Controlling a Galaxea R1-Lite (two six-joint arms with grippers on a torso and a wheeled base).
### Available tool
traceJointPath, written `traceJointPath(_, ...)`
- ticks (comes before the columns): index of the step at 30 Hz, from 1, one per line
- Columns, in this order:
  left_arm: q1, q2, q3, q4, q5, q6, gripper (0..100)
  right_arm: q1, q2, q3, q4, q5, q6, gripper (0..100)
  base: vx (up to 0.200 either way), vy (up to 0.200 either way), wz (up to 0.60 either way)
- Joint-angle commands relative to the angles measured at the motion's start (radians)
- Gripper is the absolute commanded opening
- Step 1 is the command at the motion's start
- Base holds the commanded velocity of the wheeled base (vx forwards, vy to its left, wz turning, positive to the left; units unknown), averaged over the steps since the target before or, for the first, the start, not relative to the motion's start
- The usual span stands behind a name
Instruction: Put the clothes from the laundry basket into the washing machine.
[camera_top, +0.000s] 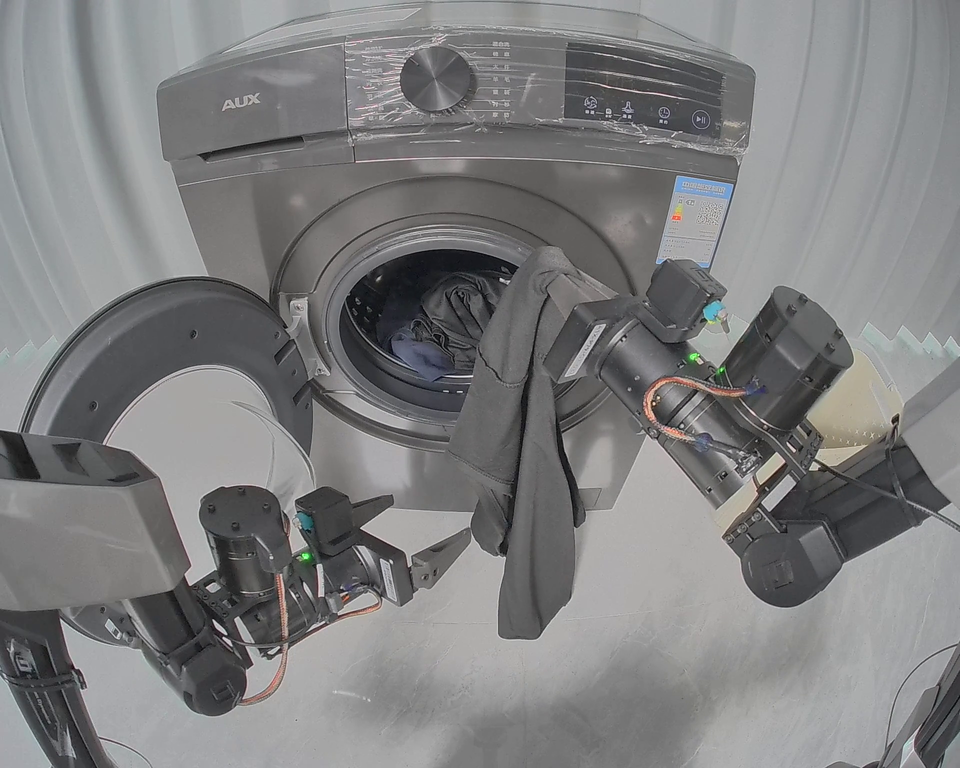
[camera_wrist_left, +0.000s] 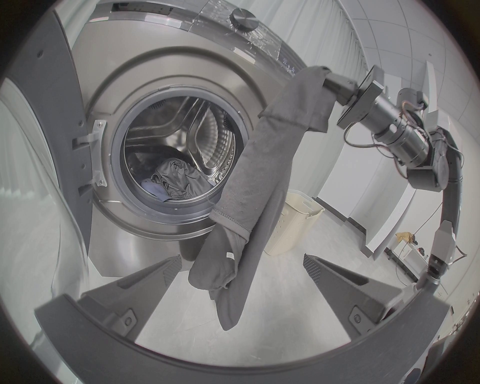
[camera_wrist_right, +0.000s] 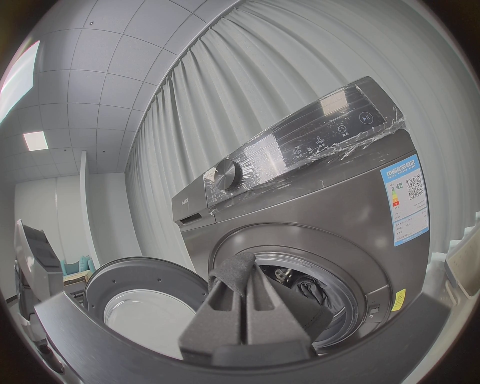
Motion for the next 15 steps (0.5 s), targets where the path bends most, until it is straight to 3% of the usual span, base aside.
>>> traceJointPath(1,0.014,0.094,-0.068,-0.001,-0.001,-0.002,100,0.01,0.001,0.004,-0.002,0.0,-0.002,0,0.0,0.0,0.0)
traceJointPath(8,0.046,0.15,-0.186,-0.001,-0.005,-0.007,100,0.013,0.004,0.007,-0.004,0.0,-0.003,0,0.0,0.0,0.0)
traceJointPath(10,0.048,0.16,-0.208,-0.001,-0.005,-0.019,100,0.015,0.004,0.007,-0.004,0.0,-0.003,0,0.0,0.0,0.0)
traceJointPath(12,0.049,0.167,-0.239,-0.001,-0.009,-0.057,100,0.015,0.004,0.007,-0.004,0.0,-0.003,0,0.0,0.0,0.0)
traceJointPath(15,0.051,0.172,-0.249,-0.001,-0.044,-0.07,100,0.015,0.004,0.009,-0.004,0.0,-0.003,0,0.0,0.0,0.0)
